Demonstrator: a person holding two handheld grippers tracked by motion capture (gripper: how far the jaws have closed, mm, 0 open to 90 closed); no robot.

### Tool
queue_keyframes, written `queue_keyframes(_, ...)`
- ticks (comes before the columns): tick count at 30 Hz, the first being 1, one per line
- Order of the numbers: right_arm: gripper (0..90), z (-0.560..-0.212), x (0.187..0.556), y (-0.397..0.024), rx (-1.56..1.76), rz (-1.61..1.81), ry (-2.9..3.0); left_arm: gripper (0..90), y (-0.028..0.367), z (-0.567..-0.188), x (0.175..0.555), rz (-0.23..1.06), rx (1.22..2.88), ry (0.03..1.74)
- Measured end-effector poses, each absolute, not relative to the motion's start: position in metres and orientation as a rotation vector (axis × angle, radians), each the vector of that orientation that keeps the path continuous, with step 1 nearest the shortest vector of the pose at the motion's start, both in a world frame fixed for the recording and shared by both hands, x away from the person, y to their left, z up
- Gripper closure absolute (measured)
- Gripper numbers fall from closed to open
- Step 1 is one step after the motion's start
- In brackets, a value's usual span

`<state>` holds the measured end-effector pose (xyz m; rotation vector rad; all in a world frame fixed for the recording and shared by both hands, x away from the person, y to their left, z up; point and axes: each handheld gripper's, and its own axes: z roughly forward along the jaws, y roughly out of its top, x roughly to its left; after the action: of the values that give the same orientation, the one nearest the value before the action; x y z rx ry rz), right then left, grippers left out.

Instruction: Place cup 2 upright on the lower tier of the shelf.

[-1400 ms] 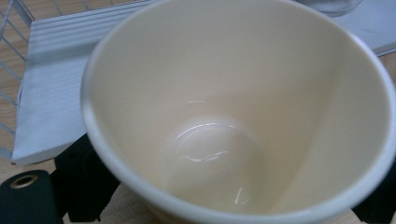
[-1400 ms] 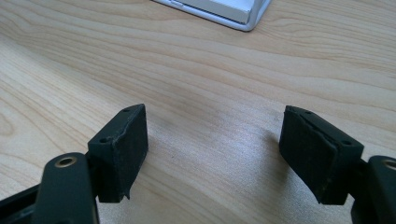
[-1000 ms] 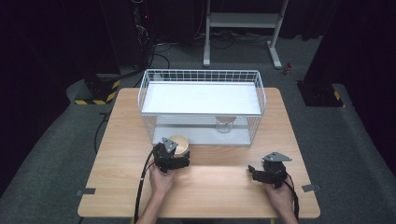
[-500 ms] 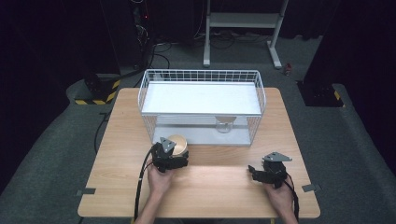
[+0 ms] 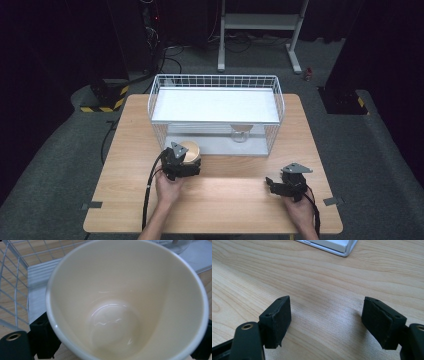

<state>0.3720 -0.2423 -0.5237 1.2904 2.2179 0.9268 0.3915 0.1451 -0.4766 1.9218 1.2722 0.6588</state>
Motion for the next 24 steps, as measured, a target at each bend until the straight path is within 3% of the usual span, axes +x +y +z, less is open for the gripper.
queue_keyframes(24,23.8,-0.524,0.372,-0.242,1.29,0.927,2.218,9.1,0.132,-0.475,0.428,0.616,1.931,1.302)
